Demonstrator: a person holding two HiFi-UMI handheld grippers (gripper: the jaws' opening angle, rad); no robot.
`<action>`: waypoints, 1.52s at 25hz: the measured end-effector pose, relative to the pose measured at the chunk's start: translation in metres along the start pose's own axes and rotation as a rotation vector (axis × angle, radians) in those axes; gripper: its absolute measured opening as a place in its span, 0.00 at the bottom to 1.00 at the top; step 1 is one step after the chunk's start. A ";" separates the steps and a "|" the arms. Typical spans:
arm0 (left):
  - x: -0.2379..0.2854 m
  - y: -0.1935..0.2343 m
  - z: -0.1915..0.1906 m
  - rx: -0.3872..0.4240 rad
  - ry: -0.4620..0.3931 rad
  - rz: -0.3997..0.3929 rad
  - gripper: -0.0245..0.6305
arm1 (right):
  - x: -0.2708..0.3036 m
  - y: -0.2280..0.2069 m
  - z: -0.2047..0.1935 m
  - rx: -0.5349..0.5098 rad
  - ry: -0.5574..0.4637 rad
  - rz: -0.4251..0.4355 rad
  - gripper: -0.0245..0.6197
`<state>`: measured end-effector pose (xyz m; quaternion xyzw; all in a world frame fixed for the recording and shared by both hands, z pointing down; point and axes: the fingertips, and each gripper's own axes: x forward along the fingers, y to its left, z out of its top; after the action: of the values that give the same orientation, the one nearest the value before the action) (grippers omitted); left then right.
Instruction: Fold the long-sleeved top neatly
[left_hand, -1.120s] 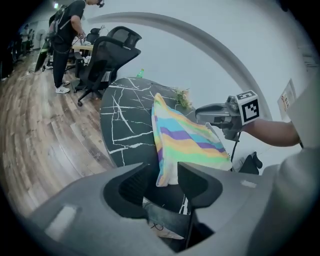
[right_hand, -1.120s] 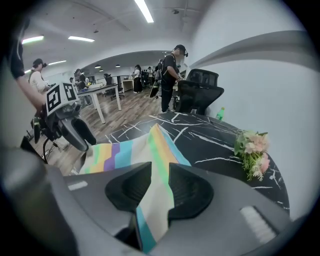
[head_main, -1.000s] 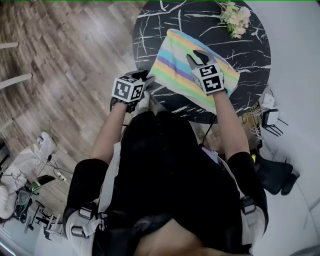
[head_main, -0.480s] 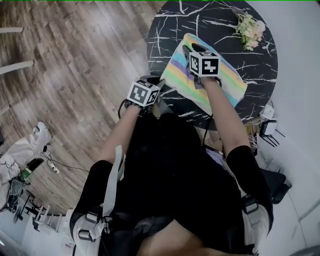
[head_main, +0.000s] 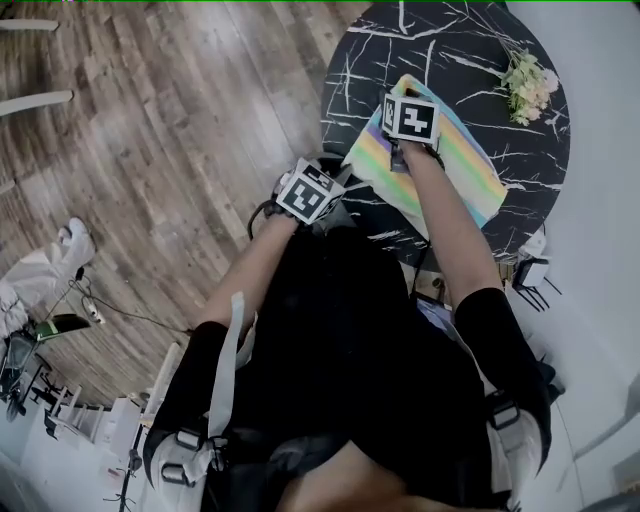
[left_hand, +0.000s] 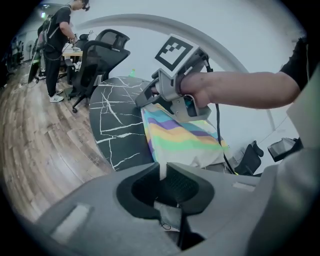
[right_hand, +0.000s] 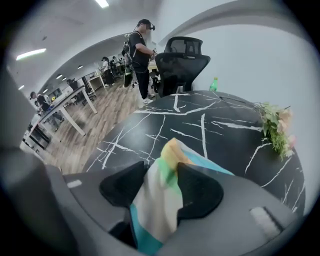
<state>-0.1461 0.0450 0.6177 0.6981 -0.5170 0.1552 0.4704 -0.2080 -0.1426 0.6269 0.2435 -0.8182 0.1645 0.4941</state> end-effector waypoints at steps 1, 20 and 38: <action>0.000 0.000 0.000 0.008 0.000 0.000 0.11 | 0.000 0.000 0.000 -0.009 -0.005 -0.014 0.36; -0.032 -0.021 0.004 0.116 -0.021 -0.115 0.10 | -0.037 0.010 -0.003 0.085 -0.173 0.066 0.12; -0.068 -0.098 0.026 0.197 -0.031 -0.117 0.10 | -0.102 0.014 0.005 0.242 -0.304 0.378 0.12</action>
<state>-0.0963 0.0653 0.5082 0.7721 -0.4650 0.1668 0.3998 -0.1788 -0.1095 0.5335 0.1655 -0.8884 0.3118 0.2933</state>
